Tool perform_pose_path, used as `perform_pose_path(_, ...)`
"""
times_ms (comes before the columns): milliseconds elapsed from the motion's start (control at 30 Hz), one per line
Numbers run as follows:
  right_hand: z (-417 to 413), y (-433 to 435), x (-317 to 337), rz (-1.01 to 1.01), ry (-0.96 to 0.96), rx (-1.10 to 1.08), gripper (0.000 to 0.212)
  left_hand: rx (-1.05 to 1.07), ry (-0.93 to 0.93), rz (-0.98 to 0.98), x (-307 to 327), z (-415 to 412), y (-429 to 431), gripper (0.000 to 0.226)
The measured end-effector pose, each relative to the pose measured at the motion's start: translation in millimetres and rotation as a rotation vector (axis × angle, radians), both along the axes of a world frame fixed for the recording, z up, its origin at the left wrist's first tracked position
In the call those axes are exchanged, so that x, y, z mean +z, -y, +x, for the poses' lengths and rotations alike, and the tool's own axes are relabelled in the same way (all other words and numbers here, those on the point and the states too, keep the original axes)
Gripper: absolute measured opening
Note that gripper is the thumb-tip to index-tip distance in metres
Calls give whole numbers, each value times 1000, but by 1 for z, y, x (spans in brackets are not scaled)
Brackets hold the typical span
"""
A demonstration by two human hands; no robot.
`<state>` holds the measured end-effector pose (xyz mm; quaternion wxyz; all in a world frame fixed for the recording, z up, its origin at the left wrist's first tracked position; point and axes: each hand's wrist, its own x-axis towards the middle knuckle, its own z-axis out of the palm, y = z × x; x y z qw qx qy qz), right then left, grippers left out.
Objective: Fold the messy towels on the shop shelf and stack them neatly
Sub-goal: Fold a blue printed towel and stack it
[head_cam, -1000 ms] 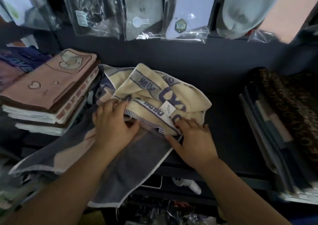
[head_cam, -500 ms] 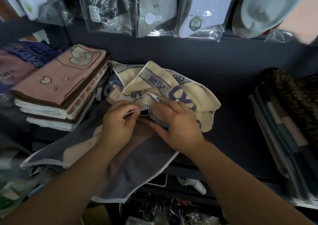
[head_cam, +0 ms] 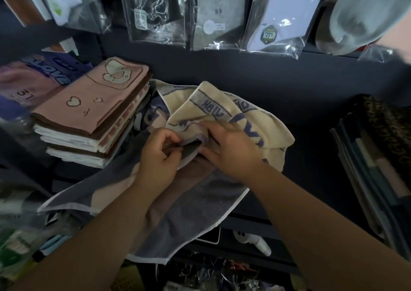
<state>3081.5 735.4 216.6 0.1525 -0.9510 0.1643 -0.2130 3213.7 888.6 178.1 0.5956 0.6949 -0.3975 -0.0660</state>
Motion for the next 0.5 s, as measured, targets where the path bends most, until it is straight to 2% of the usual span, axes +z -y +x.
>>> perform_pose_path(33,5,-2,0,-45,-34,0,49,-35,-62,-26,-1,0,0,26)
perform_pose_path(67,11,-4,0,-102,-66,-6,42,-52,-94,-35,1,-1,0,27)
perform_pose_path(133,16,-5,0,-195,-94,-31,24,-48,-99,-41,1,0,0,30)
perform_pose_path(167,16,-4,-2,-180,-72,-45,25,-21,-77,-29,1,0,0,32)
perform_pose_path(233,13,-4,-3,-53,51,-70,29,65,-6,0,-1,0,0,37)
perform_pose_path(300,7,-5,8,182,209,-133,27,124,18,-27,-1,-3,2,46)
perform_pose_path(400,-7,-6,38,589,431,-277,28,59,-2,-11,-3,2,7,72)
perform_pose_path(500,-29,0,64,786,637,-355,31,16,124,131,-6,8,14,96)
